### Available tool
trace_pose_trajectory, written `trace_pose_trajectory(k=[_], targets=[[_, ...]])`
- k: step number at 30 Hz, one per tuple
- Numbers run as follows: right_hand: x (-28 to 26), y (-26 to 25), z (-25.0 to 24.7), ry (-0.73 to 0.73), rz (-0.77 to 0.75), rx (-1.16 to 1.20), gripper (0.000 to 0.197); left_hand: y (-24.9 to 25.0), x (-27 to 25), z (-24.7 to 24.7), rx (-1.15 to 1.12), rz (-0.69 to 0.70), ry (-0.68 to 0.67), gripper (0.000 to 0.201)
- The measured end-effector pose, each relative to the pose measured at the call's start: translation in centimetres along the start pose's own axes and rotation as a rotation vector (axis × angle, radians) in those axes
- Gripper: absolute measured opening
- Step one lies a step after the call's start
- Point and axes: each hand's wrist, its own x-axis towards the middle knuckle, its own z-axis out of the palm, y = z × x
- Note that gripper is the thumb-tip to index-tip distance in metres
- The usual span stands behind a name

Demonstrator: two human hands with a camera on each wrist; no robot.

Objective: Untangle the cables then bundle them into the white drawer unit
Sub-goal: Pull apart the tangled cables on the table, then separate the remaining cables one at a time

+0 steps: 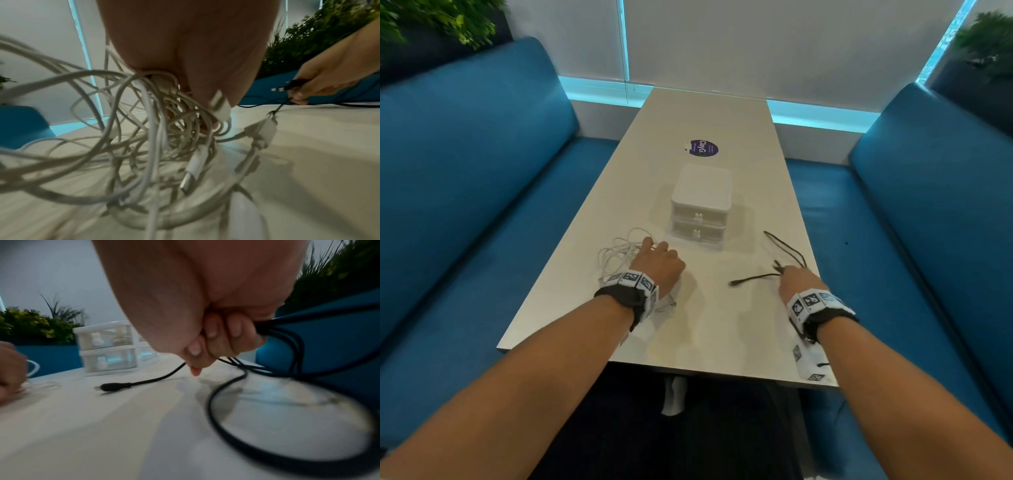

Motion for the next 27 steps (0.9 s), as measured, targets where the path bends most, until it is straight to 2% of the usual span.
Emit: trace_pose_trajectory(k=[3, 5, 10, 13, 15, 18, 21, 24, 27], targets=[[-0.1, 1.6, -0.5, 0.063, 0.168, 0.007, 0.021, -0.4, -0.1, 0.2, -0.046, 0.002, 0.026, 0.021], [0.0, 0.9, -0.3, 0.133, 0.163, 0.054, 0.029, 0.0, -0.1, 0.0, -0.099, -0.001, 0.044, 0.024], [0.0, -2.1, 1.0, 0.173, -0.135, 0.111, 0.049, 0.9, 0.4, -0.8, -0.300, 0.002, 0.079, 0.022], [-0.9, -3.3, 1.7, 0.111, -0.274, 0.020, 0.038, 0.6, 0.2, -1.5, -0.409, 0.047, 0.015, 0.025], [-1.1, -3.3, 1.9, 0.068, -0.274, -0.091, 0.034, 0.3, -0.2, -1.9, -0.455, 0.067, -0.053, 0.022], [-1.1, -2.7, 1.4, 0.032, -0.169, -0.220, 0.031, -0.1, -1.1, -1.9, -0.374, 0.122, -0.145, 0.025], [-1.1, -2.2, 0.8, 0.055, -0.091, -0.188, 0.027, -0.2, -1.2, -1.9, -0.221, 0.190, -0.197, 0.034], [-1.2, -2.8, 0.9, 0.125, -0.199, -0.089, 0.027, -0.4, -1.0, -1.9, -0.158, 0.191, -0.213, 0.025], [-1.3, -4.2, 1.6, 0.068, -0.368, -0.026, 0.035, -0.5, -0.9, -1.8, -0.073, 0.225, -0.203, 0.019]])
